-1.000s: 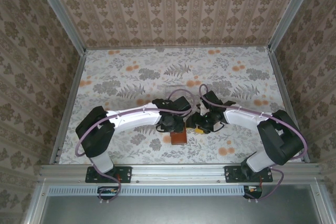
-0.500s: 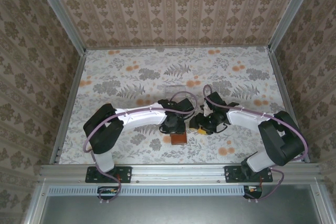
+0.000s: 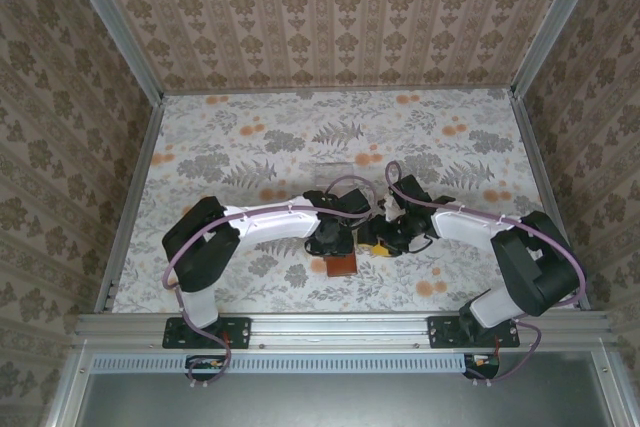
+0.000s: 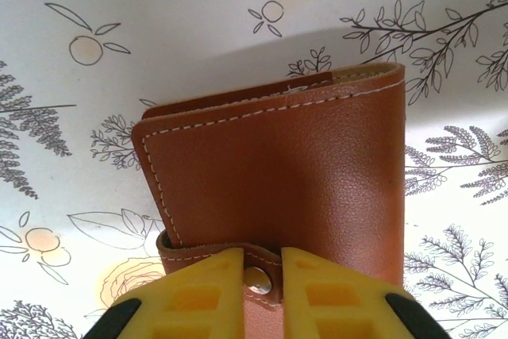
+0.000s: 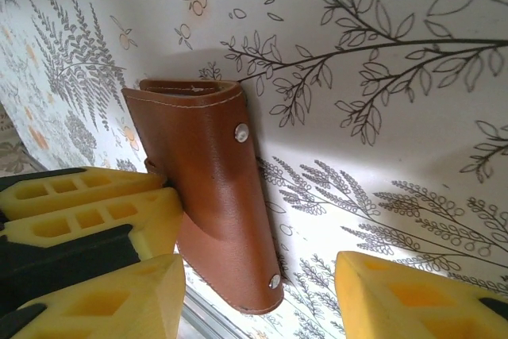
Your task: Take the credit cards out of the card holder
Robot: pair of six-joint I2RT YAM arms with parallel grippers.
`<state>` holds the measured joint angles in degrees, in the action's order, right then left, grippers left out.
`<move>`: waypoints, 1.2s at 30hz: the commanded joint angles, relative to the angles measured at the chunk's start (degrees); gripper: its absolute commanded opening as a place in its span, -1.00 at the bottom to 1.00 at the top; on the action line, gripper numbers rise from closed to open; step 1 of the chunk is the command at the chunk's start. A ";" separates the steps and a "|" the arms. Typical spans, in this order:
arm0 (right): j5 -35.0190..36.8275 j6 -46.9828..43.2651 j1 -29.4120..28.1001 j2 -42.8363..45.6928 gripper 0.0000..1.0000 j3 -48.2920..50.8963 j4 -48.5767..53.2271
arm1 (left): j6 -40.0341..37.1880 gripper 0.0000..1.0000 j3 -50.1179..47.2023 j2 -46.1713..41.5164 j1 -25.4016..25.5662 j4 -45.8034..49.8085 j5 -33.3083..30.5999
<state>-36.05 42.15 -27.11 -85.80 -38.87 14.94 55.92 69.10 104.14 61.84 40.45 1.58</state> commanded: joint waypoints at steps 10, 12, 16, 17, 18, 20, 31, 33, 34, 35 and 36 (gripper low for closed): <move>-2.61 0.29 -4.00 -6.05 -0.03 -1.97 -3.44 | -0.37 -0.92 -5.57 -4.39 0.08 -5.36 1.95; -2.87 0.63 -4.30 -7.20 -0.05 -2.08 -4.45 | -0.68 -0.94 -6.19 -5.07 -0.04 -6.43 2.43; -3.45 1.48 -5.04 -8.63 -0.08 -2.23 -6.36 | -0.90 -0.97 -7.46 -6.38 -0.14 -8.15 3.15; -3.70 1.69 -5.22 -8.85 -0.10 -2.25 -6.89 | -1.03 -0.97 -7.62 -6.61 -0.14 -8.51 3.36; -3.85 1.95 -5.32 -9.05 -0.12 -2.17 -7.55 | -1.15 -0.98 -7.80 -6.75 -0.22 -8.80 3.51; -3.93 2.38 -5.62 -9.20 -0.13 -2.09 -8.18 | -1.42 -0.99 -7.93 -7.03 -0.23 -9.05 3.67; -0.87 2.96 -5.93 -8.69 -0.49 -1.47 -7.58 | -1.95 -1.00 -8.78 -9.85 -0.41 -8.27 2.61; 0.02 2.57 -5.94 -8.52 -0.58 -1.63 -6.66 | -2.22 -1.00 -8.86 -10.72 -0.66 -6.36 1.52; 0.48 2.24 -5.93 -8.49 -0.60 -1.81 -5.93 | -2.35 -1.00 -8.99 -11.20 -0.75 -5.49 0.92; 0.95 1.89 -5.93 -8.33 -0.61 -1.99 -5.31 | -2.52 -1.00 -9.26 -11.81 -0.90 -4.59 0.26; 1.34 1.73 -5.93 -8.11 -0.61 -2.07 -4.81 | -2.56 -1.00 -9.70 -12.33 -1.06 -3.97 -0.14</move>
<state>-37.95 44.86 -32.60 -94.11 -40.40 8.80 54.83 60.40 94.87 61.30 32.99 3.22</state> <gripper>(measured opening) 0.198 0.043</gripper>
